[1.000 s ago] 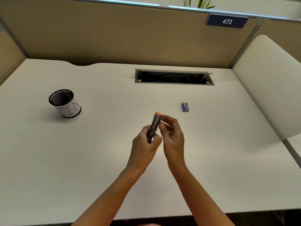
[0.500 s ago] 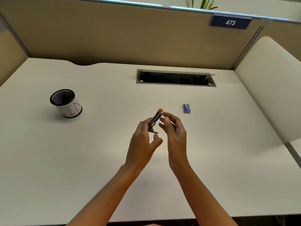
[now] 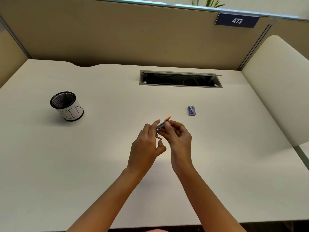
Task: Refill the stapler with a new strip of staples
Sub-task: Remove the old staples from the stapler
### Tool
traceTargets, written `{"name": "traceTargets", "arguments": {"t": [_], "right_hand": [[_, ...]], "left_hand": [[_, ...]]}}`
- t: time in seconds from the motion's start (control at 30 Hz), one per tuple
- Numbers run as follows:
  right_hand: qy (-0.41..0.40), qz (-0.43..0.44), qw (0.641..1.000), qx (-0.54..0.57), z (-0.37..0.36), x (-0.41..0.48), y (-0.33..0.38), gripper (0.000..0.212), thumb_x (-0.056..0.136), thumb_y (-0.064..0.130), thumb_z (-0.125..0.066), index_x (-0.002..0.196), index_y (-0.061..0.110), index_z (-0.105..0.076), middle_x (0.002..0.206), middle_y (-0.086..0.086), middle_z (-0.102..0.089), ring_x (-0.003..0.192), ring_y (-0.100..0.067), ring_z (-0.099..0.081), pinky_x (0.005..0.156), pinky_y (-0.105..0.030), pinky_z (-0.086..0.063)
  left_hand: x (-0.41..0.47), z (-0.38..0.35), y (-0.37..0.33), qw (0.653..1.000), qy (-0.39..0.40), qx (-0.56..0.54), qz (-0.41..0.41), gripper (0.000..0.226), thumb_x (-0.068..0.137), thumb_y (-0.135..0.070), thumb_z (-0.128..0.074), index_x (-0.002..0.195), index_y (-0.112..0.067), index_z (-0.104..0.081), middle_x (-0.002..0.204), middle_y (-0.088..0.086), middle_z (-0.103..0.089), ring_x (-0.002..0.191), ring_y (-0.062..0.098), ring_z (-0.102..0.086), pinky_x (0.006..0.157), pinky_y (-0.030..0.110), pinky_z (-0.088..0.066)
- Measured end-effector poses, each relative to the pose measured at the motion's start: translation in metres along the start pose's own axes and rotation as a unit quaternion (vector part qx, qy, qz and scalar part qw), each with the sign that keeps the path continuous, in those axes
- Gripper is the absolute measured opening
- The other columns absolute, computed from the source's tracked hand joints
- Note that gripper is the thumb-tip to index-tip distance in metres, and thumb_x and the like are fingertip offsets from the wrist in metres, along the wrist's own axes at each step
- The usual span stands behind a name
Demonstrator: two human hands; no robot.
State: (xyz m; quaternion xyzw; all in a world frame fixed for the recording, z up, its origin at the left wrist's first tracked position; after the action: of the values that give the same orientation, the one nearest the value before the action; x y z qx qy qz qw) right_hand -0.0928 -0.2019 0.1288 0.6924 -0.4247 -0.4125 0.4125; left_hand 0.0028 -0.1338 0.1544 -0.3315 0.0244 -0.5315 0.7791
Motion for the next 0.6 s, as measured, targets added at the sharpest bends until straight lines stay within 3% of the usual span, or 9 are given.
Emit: {"name": "traceTargets", "arguments": {"t": [0.23, 0.33, 0.43, 0.6], "right_hand": [[-0.031, 0.0, 0.999, -0.023, 0.004, 0.002, 0.001, 0.018, 0.085, 0.01, -0.07, 0.1, 0.001, -0.066, 0.088, -0.014, -0.074, 0.079, -0.028, -0.075, 0.078, -0.033, -0.059], [-0.037, -0.001, 0.999, -0.019, 0.004, 0.003, -0.001, 0.018, 0.085, 0.01, -0.071, 0.1, 0.001, -0.066, 0.09, -0.017, -0.074, 0.08, -0.03, -0.075, 0.079, -0.035, -0.06], [-0.045, -0.006, 0.999, -0.002, 0.005, 0.006, -0.001, 0.017, 0.087, 0.007, -0.068, 0.102, -0.001, -0.065, 0.09, -0.019, -0.074, 0.078, -0.028, -0.075, 0.077, -0.032, -0.06], [-0.044, -0.023, 0.998, 0.039, 0.006, 0.009, -0.008, 0.019, 0.09, 0.006, -0.064, 0.107, -0.003, -0.063, 0.096, -0.018, -0.074, 0.083, -0.026, -0.075, 0.084, -0.033, -0.059]], "left_hand": [[0.0, 0.001, 0.001, 0.999, -0.023, -0.018, 0.018, 0.06, 0.088, -0.047, -0.037, 0.139, -0.017, -0.044, 0.11, 0.0, -0.059, 0.088, 0.013, -0.063, 0.06, 0.022, -0.049], [0.001, 0.0, 0.006, 0.997, -0.023, -0.056, 0.037, 0.052, 0.088, -0.029, -0.046, 0.138, -0.017, -0.044, 0.111, 0.0, -0.057, 0.092, 0.013, -0.06, 0.067, 0.021, -0.049], [0.003, -0.003, 0.012, 0.992, -0.014, -0.114, 0.045, 0.054, 0.084, -0.006, -0.052, 0.137, -0.015, -0.047, 0.109, -0.001, -0.054, 0.084, 0.007, -0.054, 0.07, 0.006, -0.04], [0.005, -0.013, 0.038, 0.959, 0.018, -0.238, 0.15, 0.032, 0.094, -0.008, -0.047, 0.121, -0.019, -0.059, 0.087, -0.001, -0.063, 0.068, 0.007, -0.056, 0.063, 0.011, -0.043]]}}
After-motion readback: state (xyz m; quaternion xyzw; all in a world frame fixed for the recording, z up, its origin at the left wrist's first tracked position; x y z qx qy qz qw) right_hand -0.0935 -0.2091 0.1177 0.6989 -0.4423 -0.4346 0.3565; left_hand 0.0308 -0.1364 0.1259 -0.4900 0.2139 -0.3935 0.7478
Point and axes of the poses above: each hand's wrist, its own x-axis towards the middle knuckle, its own z-axis out of the back of the hand, y = z × x, the point moved 10 cm from there along x, towards the middle knuckle
